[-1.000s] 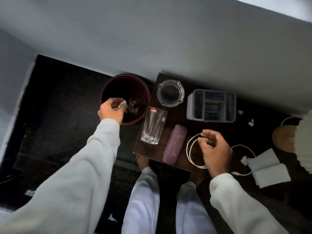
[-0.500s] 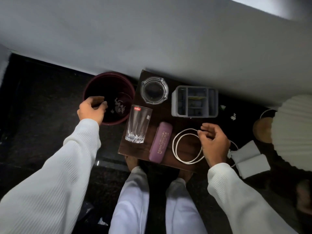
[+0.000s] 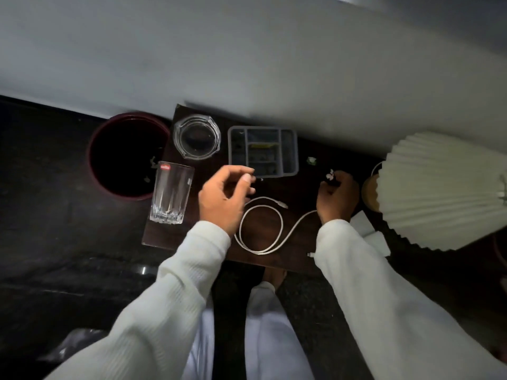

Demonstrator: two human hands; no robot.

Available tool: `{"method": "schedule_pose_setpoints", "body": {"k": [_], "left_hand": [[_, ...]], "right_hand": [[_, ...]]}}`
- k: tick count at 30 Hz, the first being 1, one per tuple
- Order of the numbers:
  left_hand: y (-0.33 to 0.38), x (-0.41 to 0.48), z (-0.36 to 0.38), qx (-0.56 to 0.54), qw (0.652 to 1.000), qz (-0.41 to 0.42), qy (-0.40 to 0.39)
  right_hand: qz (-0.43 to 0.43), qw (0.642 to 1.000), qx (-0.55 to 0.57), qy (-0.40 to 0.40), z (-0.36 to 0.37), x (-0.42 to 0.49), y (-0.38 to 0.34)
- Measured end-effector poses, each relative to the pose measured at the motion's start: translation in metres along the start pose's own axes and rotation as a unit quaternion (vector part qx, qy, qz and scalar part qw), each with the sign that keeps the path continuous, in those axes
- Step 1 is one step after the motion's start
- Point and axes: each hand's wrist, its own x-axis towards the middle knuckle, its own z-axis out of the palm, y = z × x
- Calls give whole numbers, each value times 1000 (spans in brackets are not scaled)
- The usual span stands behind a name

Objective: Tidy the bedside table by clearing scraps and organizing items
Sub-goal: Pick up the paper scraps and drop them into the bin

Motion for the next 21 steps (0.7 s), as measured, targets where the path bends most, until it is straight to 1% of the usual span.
{"method": "schedule_pose_setpoints", "body": {"k": [3, 6, 10, 14, 18, 21], "left_hand": [[-10, -13, 28, 15, 1000, -18, -18], [-17, -20, 46, 28, 999, -38, -24], [-25, -18, 61, 50, 997, -59, -29], [-30, -13, 70, 65, 995, -65, -32], [-34, -13, 75, 74, 994, -72, -38], [-37, -16, 77, 88, 993, -72, -42]], "right_hand": [[-19, 999, -24, -29, 0, 15, 5], [-60, 994, -59, -71, 0, 26, 11], [-119, 985, -99, -77, -1, 36, 19], [-142, 979, -116, -91, -5, 40, 29], [-140, 979, -92, -118, -12, 34, 34], [-140, 982, -26, -127, -18, 15, 29]]}}
